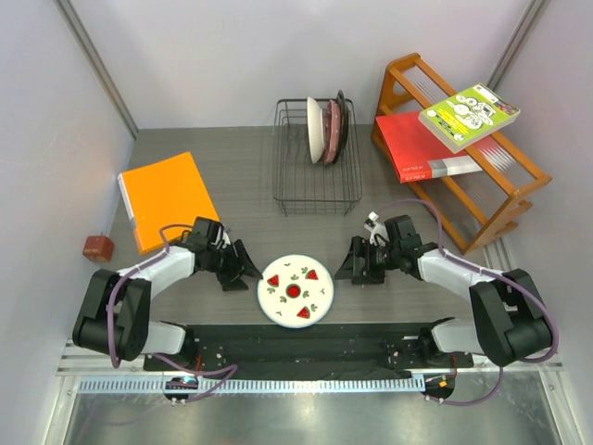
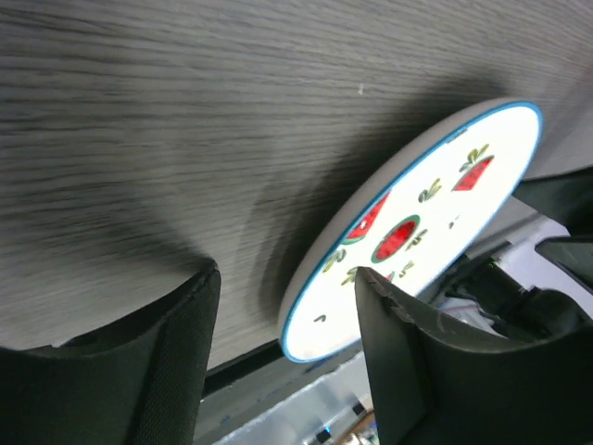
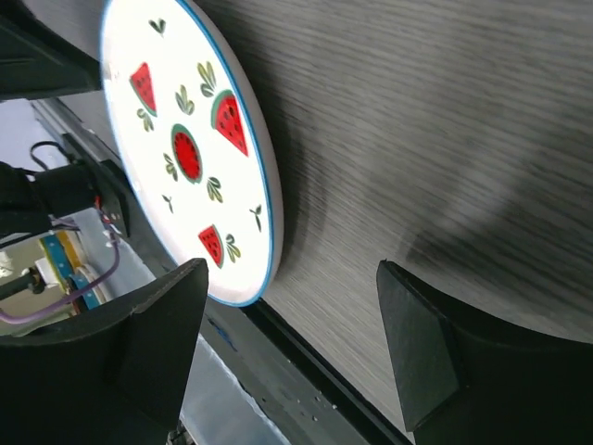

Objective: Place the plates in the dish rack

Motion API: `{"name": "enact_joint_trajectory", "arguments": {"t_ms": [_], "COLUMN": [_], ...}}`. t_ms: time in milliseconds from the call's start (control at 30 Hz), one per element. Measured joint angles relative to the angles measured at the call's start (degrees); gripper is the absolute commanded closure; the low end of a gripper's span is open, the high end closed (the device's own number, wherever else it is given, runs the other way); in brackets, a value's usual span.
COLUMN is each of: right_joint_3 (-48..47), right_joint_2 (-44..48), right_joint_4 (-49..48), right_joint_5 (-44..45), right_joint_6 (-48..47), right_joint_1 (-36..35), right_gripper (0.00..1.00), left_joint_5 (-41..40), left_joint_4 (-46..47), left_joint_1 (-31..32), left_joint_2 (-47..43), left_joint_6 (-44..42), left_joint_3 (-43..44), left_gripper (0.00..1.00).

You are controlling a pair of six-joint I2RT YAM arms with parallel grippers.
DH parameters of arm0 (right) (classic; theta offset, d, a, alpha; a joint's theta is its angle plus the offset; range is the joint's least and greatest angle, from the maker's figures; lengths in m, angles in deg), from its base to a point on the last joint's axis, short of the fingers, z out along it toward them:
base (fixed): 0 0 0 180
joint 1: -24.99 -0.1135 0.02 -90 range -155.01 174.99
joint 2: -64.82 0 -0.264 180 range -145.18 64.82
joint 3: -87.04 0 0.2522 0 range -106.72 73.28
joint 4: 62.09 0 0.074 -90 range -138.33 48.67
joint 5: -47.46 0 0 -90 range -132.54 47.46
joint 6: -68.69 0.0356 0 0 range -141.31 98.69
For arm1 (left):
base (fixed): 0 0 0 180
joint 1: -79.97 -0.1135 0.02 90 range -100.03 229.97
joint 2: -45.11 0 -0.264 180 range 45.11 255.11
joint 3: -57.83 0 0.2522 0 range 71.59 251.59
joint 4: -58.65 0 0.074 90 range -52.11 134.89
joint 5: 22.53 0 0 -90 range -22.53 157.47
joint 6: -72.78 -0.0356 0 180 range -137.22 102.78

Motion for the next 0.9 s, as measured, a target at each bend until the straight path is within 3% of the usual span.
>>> {"name": "enact_joint_trajectory", "arguments": {"t_ms": [333, 467, 500, 767, 900], "right_joint_3": [2.7, 0.9, 0.3, -0.2, -0.2], "right_joint_2": [-10.2, -17.6, -19.0, -20.9, -20.9], "right_joint_4": [-16.7, -22.5, -23.4, -25.9, -25.9], "right_joint_5": [-9.2, -15.1, -16.4, -18.2, -17.9], "right_joint_6": [10.5, 13.7, 14.0, 14.6, 14.8], "right_joint_1": [0.4, 0.2, 0.0, -1.0, -1.0], "right_gripper": [0.20, 0.23, 0.22, 0.25, 0.32], "left_joint_5": [6.8, 10.9, 12.2, 15.4, 15.3], "left_joint_4": [10.1, 13.6, 14.2, 16.0, 16.0], "left_joint_1": [4.2, 4.6, 4.8, 5.4, 5.4], "left_joint_2": [7.3, 11.6, 12.6, 16.9, 17.4], "left_joint_6": [3.3, 4.5, 3.9, 3.2, 2.8], "left_joint_3": [-1.1, -0.8, -0.5, 1.3, 1.9], "left_gripper": [0.67, 0.97, 1.00, 1.00, 1.00]}}
